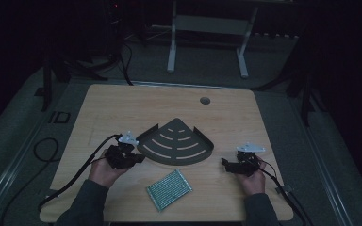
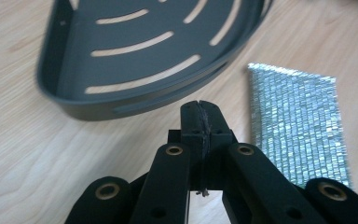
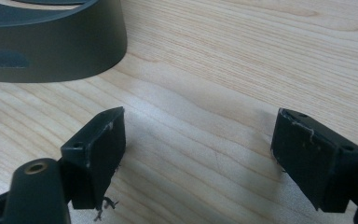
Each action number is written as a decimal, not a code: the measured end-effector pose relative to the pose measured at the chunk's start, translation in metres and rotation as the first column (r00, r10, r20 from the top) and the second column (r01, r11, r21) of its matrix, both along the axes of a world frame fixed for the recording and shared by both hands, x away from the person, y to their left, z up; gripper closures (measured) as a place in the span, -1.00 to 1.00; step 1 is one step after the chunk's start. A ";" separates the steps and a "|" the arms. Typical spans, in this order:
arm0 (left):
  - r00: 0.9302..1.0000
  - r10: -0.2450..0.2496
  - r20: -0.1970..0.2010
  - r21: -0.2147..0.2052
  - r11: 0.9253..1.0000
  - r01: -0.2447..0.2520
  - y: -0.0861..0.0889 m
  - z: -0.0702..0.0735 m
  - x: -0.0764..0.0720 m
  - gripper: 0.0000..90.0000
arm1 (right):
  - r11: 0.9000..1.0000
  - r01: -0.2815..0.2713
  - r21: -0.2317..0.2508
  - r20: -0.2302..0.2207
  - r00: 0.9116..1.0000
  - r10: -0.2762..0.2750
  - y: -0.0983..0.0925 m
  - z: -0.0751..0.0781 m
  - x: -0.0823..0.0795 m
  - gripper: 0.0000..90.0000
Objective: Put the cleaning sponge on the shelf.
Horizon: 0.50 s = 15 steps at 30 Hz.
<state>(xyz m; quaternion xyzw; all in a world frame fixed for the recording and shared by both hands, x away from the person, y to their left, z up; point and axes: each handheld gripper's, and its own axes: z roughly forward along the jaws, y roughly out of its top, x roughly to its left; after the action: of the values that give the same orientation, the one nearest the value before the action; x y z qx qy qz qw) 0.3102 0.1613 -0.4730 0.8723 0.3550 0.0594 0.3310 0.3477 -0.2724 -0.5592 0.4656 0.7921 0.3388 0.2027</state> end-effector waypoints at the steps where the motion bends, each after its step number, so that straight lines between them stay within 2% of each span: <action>1: 1.000 -0.006 0.001 0.011 1.000 0.006 -0.001 0.000 0.000 1.00 | 1.000 0.000 0.000 0.000 1.000 0.000 0.000 0.000 0.000 -0.61; 5: 1.000 -0.021 -0.006 0.011 1.000 0.021 -0.008 0.000 -0.002 1.00 | 1.000 0.000 0.001 0.000 1.000 0.000 0.000 0.000 0.000 -0.61; 9: 0.998 -0.057 -0.024 0.025 0.998 0.058 -0.016 -0.002 -0.004 1.00 | 1.000 0.000 0.000 0.000 1.000 0.000 0.000 0.000 0.000 -0.61; 11: 0.996 -0.074 -0.041 0.013 0.997 0.075 -0.020 -0.004 -0.005 1.00 | 1.000 0.000 0.000 0.000 1.000 0.000 0.000 0.000 0.000 -0.61; 15: 0.994 -0.096 -0.055 0.032 0.995 0.098 -0.028 -0.009 -0.008 1.00 | 1.000 0.000 0.000 0.000 1.000 0.000 0.000 0.000 0.000 -0.61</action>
<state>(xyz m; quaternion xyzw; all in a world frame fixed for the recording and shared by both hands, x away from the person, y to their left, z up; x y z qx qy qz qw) 0.3023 0.1331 -0.4820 0.8955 0.3197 0.0259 0.3086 0.3478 -0.2724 -0.5592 0.4655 0.7921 0.3388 0.2026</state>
